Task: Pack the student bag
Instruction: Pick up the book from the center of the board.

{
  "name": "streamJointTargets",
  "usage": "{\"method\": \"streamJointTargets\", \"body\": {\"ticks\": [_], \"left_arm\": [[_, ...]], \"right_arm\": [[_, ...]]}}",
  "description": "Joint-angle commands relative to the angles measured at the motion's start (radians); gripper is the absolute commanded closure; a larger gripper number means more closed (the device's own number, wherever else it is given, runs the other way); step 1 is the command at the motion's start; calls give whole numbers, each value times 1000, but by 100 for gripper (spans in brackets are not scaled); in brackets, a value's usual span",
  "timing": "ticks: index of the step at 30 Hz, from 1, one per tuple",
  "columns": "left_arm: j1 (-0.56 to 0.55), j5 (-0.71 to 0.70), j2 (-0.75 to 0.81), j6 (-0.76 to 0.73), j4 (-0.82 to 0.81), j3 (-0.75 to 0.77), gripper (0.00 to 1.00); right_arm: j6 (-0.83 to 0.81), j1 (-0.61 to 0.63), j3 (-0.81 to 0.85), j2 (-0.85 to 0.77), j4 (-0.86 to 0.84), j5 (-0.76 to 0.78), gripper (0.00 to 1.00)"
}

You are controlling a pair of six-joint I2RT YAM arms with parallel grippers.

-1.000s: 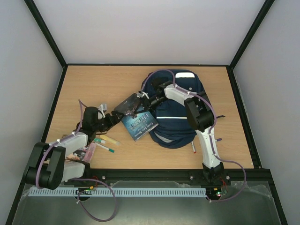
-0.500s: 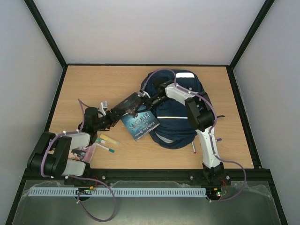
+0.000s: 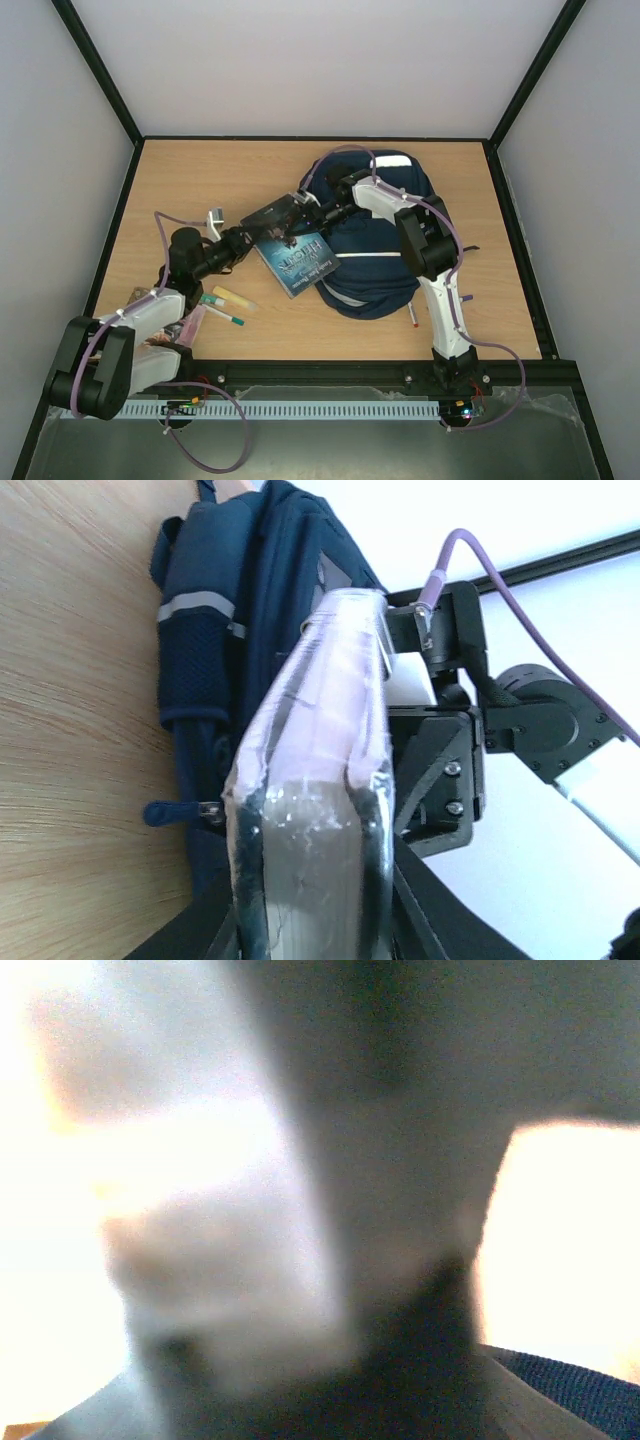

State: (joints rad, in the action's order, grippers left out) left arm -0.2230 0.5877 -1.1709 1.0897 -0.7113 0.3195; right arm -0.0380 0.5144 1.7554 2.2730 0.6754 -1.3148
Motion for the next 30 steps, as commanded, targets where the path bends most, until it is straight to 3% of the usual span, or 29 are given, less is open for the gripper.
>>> {"method": "streamJointTargets", "body": {"ticks": [1,4,9,14,20,30], "left_arm": [[-11,27,26,14,-95,48,77],[-11,19,68,2,-43,71,82],[-6,-34,204,-150,241,201,94],[26,19,240,-224,360,288,98],[40,148,214,-180,223,301,98],[27,328,93,-198,85,444,98]], "right_arm": [[23,19,23,-13,41,-20,44],[18,19,21,-27,43,12,38],[2,10,31,-81,59,80,26],[-18,-37,29,-176,88,151,24],[-47,-152,-78,-342,89,162,23],[-434,-310,-367,-518,282,-14,25]]}}
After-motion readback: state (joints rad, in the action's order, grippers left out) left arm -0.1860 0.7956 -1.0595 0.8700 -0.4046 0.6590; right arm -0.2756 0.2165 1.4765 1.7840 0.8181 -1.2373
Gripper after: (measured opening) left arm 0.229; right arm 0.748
